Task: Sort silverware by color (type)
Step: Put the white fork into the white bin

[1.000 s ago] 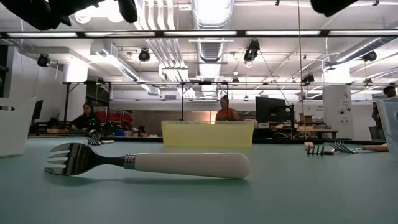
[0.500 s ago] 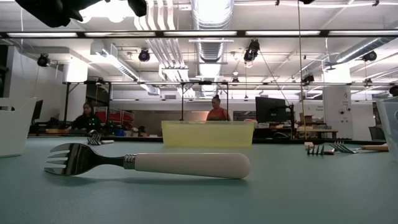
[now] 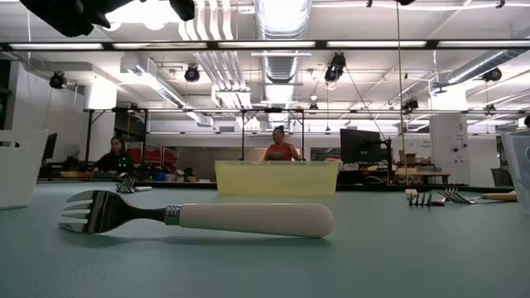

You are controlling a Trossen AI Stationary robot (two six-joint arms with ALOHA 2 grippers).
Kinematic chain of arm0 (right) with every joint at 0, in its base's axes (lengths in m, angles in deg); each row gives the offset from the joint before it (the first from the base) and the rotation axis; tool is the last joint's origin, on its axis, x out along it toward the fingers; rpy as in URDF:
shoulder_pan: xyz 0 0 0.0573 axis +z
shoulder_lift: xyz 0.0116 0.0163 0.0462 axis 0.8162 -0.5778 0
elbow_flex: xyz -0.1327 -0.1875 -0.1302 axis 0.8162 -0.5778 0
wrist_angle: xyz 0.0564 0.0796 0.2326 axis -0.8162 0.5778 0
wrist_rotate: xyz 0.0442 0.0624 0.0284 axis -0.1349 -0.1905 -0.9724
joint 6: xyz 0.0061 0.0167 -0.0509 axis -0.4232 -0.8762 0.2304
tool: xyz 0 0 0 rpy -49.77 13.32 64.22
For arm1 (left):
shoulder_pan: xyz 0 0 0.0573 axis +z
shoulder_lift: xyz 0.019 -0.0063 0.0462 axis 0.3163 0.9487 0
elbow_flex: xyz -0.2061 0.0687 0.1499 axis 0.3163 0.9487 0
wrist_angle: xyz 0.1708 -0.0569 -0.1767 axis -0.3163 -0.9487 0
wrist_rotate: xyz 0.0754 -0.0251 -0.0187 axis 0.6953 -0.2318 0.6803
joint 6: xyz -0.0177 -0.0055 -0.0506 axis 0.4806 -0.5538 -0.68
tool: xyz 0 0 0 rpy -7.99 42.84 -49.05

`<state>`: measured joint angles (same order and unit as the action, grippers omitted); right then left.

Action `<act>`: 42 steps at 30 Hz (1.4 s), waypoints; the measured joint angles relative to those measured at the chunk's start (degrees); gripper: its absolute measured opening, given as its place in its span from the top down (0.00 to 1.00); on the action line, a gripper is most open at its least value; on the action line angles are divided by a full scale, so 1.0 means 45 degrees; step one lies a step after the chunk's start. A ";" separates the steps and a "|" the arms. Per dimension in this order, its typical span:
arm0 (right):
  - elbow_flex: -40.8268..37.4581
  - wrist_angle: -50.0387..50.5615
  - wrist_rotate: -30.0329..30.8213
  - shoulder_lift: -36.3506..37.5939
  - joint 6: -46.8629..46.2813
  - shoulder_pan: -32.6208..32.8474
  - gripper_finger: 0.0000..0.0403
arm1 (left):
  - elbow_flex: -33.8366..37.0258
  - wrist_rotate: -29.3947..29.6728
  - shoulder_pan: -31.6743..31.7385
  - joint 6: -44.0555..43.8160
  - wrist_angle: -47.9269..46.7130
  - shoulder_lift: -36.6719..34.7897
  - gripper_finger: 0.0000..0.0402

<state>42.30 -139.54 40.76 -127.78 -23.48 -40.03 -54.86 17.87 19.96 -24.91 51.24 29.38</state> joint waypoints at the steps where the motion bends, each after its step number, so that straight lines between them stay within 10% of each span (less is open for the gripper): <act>1: 0.0000 0.0011 0.0006 0.0000 -0.0094 -0.0082 0.69 | 0.0000 0.0000 0.0000 -0.0005 0.0000 0.0000 1.00; 18: 0.0005 0.0000 -0.2102 0.0000 -0.0693 -0.0965 0.54 | 0.0019 0.0000 0.0000 -0.0065 0.1581 0.1313 1.00; 42: 0.0010 0.0044 -0.1702 0.0000 0.0022 -0.0960 0.95 | 0.0019 0.0000 0.0005 -0.0507 0.2934 0.2633 1.00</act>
<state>42.34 -139.34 33.10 -127.78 -23.39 -44.36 -54.77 17.87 19.98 -27.19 64.44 41.23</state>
